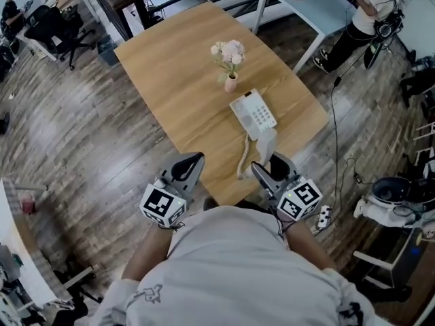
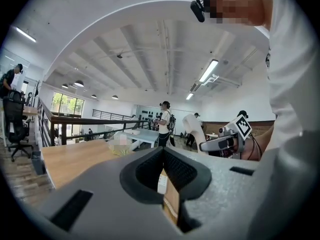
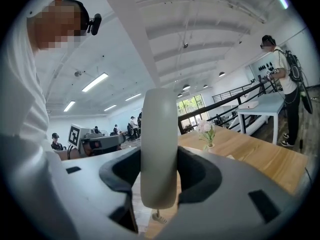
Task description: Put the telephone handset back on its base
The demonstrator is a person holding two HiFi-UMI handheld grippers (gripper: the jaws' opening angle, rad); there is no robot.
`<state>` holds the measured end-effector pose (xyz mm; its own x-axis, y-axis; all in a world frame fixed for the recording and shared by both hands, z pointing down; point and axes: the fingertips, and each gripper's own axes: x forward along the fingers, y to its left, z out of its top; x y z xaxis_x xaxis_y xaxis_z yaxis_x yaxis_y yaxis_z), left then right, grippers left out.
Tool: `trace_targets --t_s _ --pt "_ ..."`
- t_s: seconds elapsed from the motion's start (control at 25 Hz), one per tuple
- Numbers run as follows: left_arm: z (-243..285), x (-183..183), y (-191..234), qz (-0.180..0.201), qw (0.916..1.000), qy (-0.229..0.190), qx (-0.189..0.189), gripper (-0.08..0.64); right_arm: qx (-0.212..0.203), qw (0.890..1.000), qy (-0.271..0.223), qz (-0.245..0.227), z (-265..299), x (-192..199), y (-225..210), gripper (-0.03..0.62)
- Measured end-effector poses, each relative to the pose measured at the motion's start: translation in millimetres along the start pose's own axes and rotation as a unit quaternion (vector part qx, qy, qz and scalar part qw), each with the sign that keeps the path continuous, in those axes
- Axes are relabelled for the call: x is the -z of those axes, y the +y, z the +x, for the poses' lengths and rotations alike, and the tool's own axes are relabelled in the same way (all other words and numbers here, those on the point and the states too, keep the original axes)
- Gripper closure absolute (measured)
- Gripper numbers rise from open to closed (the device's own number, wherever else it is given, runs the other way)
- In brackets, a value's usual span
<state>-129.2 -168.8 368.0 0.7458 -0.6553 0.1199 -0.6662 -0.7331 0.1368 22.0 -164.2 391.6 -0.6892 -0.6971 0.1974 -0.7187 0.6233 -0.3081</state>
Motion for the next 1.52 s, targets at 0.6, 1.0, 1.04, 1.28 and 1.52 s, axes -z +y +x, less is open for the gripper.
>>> trace_targets --t_s 0.6,1.0,1.04,1.28,1.52 --pt "60 55 26 -0.051 0.9971 0.050 -0.026 0.554 -0.004 0.994 0.105 0.031 47 46 -91 0.368" --pt "98 97 47 -0.071 0.9926 0.092 -0.036 0.554 -0.011 0.987 0.159 0.034 75 81 -141 0.368" --pt "101 101 48 -0.074 0.9919 0.096 -0.037 0.554 -0.013 0.985 0.166 0.035 77 86 -145 0.370" --pt "121 123 57 -0.089 0.9885 0.115 -0.042 0.554 -0.016 0.979 0.201 0.028 97 108 -173 0.370" --pt "143 145 72 -0.110 0.9839 0.133 -0.045 0.554 -0.012 0.972 0.234 0.018 116 125 -202 0.370"
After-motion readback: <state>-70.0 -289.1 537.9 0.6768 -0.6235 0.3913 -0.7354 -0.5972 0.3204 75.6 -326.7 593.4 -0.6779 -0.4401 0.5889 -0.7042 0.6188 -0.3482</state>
